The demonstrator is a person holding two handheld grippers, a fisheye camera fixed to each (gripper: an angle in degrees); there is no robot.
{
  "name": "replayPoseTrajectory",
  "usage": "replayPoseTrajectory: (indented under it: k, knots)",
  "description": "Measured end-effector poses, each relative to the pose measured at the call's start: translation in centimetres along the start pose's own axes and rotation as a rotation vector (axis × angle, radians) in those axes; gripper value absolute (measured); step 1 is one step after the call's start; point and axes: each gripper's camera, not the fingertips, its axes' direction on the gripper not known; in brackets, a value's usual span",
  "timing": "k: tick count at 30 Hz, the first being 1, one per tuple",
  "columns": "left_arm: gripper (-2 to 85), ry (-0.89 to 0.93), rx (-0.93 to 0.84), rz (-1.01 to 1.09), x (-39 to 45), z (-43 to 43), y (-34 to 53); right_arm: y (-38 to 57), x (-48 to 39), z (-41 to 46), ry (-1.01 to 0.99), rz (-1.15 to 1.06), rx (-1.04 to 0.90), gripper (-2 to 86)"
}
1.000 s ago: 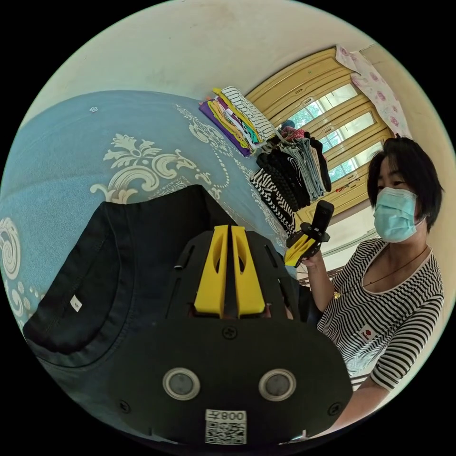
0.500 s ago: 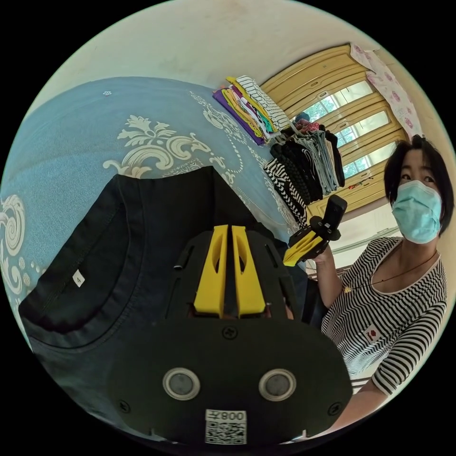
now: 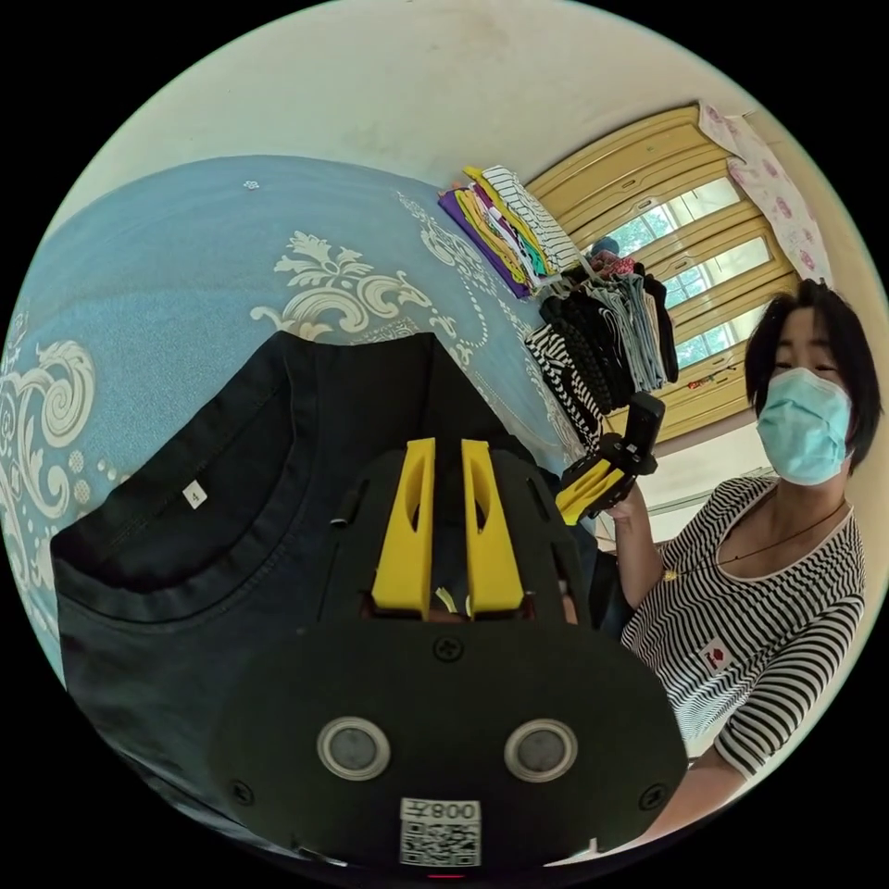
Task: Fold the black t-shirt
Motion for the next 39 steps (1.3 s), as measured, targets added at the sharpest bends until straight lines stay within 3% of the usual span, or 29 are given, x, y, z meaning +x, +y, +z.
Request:
replayPoseTrajectory:
  k: [7,14,20,29,33,39]
  knots:
    - [7.7,-0.007,0.055,0.022,1.0,-1.2,-0.9,0.2,0.3,-0.3,-0.055,-0.026,0.064,4.4]
    - [9.1,-0.144,-0.101,0.110,2.5,3.0,-5.6,1.4,0.6,-1.5,0.164,0.045,0.131,7.1]
    - [5.9,-0.165,-0.179,0.095,1.8,6.0,-7.3,-0.5,-0.3,1.9,0.325,0.027,0.061,6.7]
    - [0.6,-0.145,-0.102,0.120,2.8,5.7,-8.0,-0.9,0.7,3.3,0.439,0.096,0.085,1.6]
    - [0.4,-0.138,-0.098,0.144,3.0,6.5,-8.9,0.5,2.5,1.7,0.361,0.173,0.169,1.1]
    - [0.7,-0.131,-0.112,0.140,2.6,8.4,-9.5,0.7,4.3,2.6,0.316,0.231,0.106,1.9]
